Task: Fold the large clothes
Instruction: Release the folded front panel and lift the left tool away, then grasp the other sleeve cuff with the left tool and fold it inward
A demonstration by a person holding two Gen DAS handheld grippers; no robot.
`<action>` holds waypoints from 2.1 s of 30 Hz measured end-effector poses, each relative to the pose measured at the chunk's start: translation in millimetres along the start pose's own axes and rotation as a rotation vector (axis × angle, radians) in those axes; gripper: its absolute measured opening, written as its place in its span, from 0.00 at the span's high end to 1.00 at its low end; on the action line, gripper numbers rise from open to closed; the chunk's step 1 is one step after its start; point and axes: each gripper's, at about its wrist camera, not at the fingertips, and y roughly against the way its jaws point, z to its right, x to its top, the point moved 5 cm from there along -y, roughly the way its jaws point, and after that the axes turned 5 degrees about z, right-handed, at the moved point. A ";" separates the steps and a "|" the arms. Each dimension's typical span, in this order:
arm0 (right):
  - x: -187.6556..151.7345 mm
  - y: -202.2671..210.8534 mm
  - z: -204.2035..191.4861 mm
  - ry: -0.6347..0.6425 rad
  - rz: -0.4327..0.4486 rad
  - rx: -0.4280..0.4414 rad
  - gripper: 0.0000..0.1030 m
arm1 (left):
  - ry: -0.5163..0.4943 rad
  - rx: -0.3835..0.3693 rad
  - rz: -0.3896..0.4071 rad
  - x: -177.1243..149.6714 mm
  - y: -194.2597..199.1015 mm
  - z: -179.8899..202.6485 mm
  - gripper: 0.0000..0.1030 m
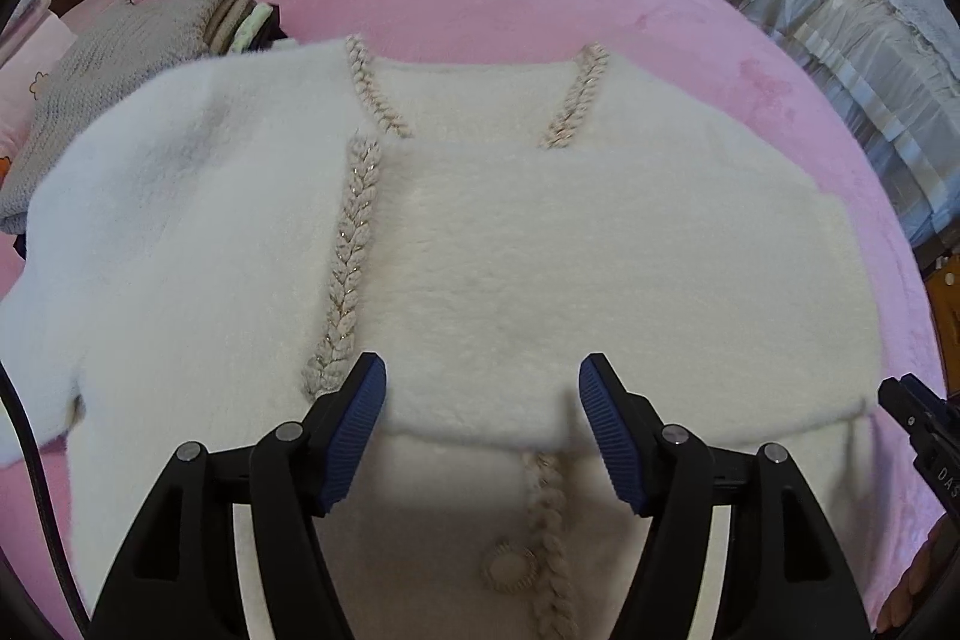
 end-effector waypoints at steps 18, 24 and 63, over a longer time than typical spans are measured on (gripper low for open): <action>-39.3 152.7 -107.7 0.095 0.147 0.137 0.57 | 0.055 0.042 0.144 -60.5 177.3 -45.6 0.28; -58.6 176.3 -162.8 0.177 0.146 0.228 0.57 | 0.132 0.102 0.178 -87.1 210.4 -113.6 0.28; -120.4 58.4 -472.7 0.435 -0.034 0.467 0.57 | 1.141 0.195 0.313 -190.9 91.5 -518.5 0.42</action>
